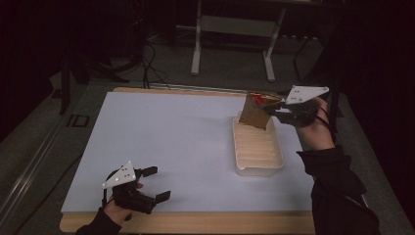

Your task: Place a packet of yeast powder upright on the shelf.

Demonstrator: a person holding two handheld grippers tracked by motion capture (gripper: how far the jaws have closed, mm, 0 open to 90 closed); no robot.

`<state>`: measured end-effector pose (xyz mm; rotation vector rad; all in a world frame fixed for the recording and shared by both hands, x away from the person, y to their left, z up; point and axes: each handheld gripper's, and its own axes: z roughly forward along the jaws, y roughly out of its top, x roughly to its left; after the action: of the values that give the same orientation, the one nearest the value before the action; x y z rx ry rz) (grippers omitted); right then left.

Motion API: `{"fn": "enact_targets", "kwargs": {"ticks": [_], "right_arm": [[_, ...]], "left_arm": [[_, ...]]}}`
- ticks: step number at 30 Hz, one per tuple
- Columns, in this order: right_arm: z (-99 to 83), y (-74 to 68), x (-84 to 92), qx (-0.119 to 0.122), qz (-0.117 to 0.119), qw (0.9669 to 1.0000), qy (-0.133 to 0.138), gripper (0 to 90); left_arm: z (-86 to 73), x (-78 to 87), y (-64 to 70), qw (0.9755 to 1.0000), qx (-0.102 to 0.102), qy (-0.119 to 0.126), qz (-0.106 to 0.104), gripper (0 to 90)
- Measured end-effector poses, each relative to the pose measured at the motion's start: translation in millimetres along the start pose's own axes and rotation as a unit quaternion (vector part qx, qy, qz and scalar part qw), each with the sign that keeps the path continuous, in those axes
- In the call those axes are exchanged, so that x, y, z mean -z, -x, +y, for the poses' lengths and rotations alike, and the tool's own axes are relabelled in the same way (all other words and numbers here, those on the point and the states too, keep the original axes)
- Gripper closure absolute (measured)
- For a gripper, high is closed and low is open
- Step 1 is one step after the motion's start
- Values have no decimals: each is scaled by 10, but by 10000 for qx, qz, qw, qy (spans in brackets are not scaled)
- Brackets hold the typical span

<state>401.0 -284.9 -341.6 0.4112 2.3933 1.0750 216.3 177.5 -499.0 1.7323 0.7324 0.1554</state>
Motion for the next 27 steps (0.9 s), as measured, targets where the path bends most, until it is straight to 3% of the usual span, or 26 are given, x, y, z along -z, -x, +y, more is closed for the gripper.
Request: {"fn": "enact_targets", "kwargs": {"ticks": [13,22,27], "right_arm": [[-68,62,-376,288,4,9989,-378,759],[-110,71,-538,404,6,9979,-512,759],[-166,82,-597,228,111,9988,-415,760]], "left_arm": [[-36,57,2,10000,63,-19,50,20],[-42,65,-1,9999,98,8,36,20],[-42,69,-5,9999,122,19,7,20]]}}
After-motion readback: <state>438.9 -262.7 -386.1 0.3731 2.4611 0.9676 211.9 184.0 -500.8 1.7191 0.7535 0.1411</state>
